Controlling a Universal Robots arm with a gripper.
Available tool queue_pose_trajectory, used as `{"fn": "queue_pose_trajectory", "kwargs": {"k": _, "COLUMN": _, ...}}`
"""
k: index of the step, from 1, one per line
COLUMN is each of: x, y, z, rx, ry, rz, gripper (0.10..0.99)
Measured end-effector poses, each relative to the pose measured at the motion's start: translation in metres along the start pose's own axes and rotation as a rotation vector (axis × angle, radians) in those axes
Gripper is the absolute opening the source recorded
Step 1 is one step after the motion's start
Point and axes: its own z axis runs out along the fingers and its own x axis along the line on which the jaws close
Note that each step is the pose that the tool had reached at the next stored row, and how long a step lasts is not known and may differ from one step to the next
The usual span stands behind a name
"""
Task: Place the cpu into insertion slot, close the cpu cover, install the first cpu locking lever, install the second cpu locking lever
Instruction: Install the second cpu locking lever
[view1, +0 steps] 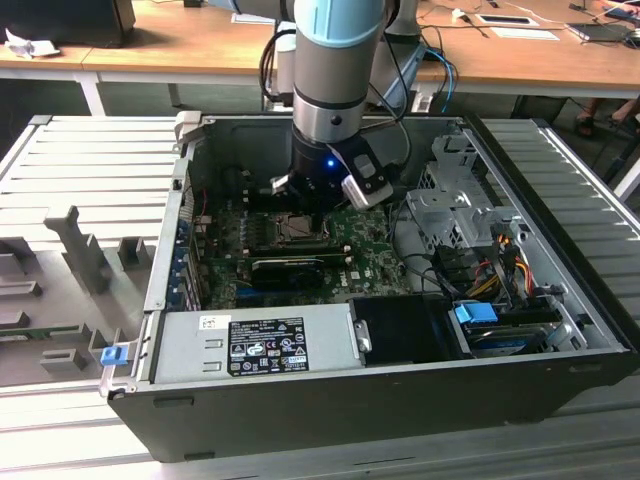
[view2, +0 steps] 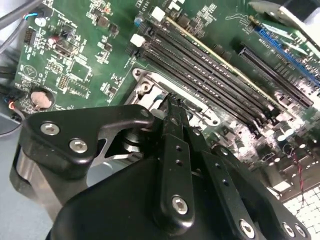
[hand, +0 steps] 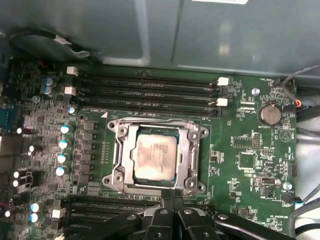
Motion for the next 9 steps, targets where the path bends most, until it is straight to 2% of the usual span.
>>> {"fn": "queue_pose_trajectory", "kwargs": {"k": 3, "x": 0.0064, "y": -0.0025, "z": 0.0010, "rx": 0.000, "ry": 0.0003, "rz": -0.003, "gripper": 0.106}}
{"fn": "queue_pose_trajectory", "kwargs": {"k": 5, "x": 0.0148, "y": -0.0047, "z": 0.0026, "rx": 0.000, "ry": 0.0008, "rz": -0.007, "gripper": 0.106}}
{"fn": "queue_pose_trajectory", "kwargs": {"k": 6, "x": 0.0239, "y": -0.0051, "z": 0.0042, "rx": 0.000, "ry": 0.0011, "rz": -0.012, "gripper": 0.106}}
{"fn": "queue_pose_trajectory", "kwargs": {"k": 9, "x": 0.0285, "y": -0.0049, "z": 0.0050, "rx": -0.006, "ry": 0.0008, "rz": -0.012, "gripper": 0.106}}
